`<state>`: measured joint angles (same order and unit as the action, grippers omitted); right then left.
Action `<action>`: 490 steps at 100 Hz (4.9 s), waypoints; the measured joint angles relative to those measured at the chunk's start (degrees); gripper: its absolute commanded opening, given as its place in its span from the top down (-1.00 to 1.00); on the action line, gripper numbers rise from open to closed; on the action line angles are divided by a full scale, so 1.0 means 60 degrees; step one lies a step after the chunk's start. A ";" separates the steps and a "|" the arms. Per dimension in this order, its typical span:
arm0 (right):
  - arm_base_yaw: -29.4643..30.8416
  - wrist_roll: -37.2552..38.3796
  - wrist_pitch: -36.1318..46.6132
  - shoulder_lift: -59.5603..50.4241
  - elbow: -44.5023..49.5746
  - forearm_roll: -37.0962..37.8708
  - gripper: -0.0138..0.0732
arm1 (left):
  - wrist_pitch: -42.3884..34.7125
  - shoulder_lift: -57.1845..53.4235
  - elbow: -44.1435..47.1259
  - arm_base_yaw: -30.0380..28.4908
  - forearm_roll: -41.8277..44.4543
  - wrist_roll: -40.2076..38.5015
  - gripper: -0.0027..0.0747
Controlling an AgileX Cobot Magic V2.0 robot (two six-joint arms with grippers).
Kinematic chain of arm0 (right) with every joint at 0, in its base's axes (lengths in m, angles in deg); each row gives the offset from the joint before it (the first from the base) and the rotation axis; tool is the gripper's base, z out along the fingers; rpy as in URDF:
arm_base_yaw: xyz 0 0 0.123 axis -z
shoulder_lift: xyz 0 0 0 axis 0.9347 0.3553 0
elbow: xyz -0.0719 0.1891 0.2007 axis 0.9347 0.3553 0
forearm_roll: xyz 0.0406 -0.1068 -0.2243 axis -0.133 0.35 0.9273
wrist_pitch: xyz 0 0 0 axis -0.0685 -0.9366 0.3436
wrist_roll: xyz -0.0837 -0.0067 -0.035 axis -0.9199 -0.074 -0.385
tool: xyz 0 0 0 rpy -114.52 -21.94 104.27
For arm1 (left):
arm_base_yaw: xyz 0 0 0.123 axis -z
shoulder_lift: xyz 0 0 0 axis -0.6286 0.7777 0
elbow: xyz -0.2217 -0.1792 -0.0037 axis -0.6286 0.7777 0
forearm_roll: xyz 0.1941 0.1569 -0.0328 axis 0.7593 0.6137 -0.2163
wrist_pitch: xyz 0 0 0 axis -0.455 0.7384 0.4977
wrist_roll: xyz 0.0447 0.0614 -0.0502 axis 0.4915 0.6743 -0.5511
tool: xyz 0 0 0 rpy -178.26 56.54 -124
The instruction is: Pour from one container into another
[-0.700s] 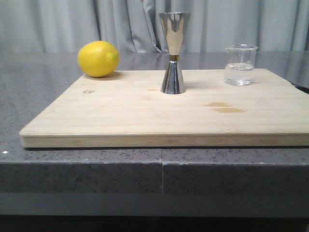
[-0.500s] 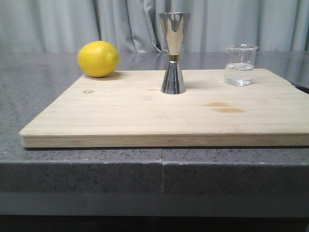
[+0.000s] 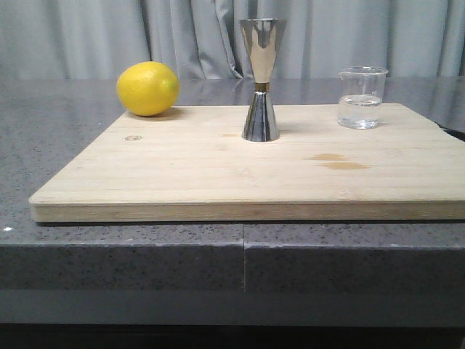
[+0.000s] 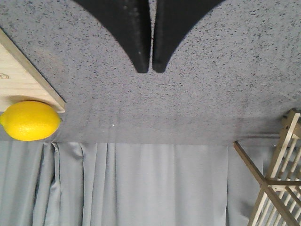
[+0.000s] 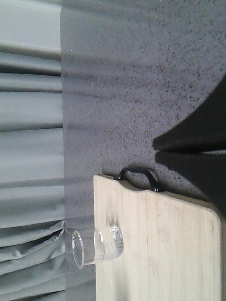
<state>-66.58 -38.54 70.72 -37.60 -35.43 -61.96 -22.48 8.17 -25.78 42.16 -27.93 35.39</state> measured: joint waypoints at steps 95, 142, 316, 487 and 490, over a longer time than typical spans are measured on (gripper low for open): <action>0.0000 0.0000 0.0017 0.0000 0.0000 0.0000 0.84 | 0.0000 0.0000 0.0000 0.0000 0.0000 0.0000 0.99; 0.0000 0.0000 -0.0240 0.0000 -0.0393 -0.1105 0.84 | -0.0512 0.0020 -0.0318 0.0000 -0.1285 -0.0391 0.99; -0.2074 0.0003 0.1373 0.7629 -0.4417 -0.0492 -0.32 | -0.6113 1.3915 -0.6287 0.6782 0.2123 -0.2451 -0.52; -0.2282 0.0003 0.6818 1.1854 -0.3425 0.0340 -0.32 | -0.7345 1.7873 -0.9305 0.5753 0.4762 -0.4528 -0.43; -0.2282 0.0003 0.6837 1.1854 -0.3425 0.0340 -0.32 | -0.7361 1.7873 -0.9305 0.5717 0.4797 -0.4592 -0.41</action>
<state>-80.27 -38.53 111.74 33.53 -55.98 -59.92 -66.64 115.41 -81.61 76.46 0.85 7.84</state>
